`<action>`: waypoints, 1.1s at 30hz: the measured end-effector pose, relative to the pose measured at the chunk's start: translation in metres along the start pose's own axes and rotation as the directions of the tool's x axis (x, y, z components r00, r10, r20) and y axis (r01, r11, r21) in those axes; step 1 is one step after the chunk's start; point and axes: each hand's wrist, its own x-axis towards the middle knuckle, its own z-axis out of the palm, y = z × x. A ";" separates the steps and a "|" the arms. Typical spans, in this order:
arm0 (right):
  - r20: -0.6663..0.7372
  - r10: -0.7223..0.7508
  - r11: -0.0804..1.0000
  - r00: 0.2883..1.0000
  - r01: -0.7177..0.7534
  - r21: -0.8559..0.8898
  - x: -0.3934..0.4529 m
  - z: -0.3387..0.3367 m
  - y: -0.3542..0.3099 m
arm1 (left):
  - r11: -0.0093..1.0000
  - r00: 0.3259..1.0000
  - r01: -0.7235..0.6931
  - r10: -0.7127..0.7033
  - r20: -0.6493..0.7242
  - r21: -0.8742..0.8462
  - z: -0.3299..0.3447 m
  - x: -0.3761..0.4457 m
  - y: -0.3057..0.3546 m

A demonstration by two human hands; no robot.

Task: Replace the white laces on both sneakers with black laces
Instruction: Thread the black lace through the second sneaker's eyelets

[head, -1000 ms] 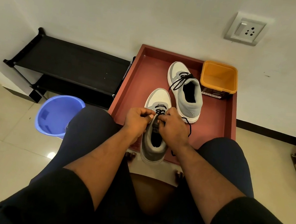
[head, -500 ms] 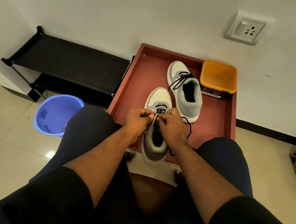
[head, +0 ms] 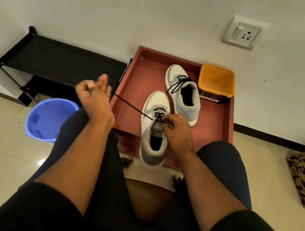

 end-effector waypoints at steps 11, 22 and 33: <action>-0.119 0.092 0.996 0.989 -0.090 0.027 -0.005 -0.001 0.003 | 0.234 0.708 -0.492 -0.452 0.542 0.838 -0.003 -0.034 -0.060; -0.005 0.214 0.960 0.977 -0.209 0.186 -0.007 -0.010 0.001 | 0.543 0.966 -0.256 0.126 0.224 0.800 -0.004 -0.019 -0.025; 0.211 0.402 0.785 0.891 -0.454 0.421 0.006 -0.010 0.008 | 0.044 0.749 -0.575 -0.374 0.547 0.817 0.002 -0.042 -0.056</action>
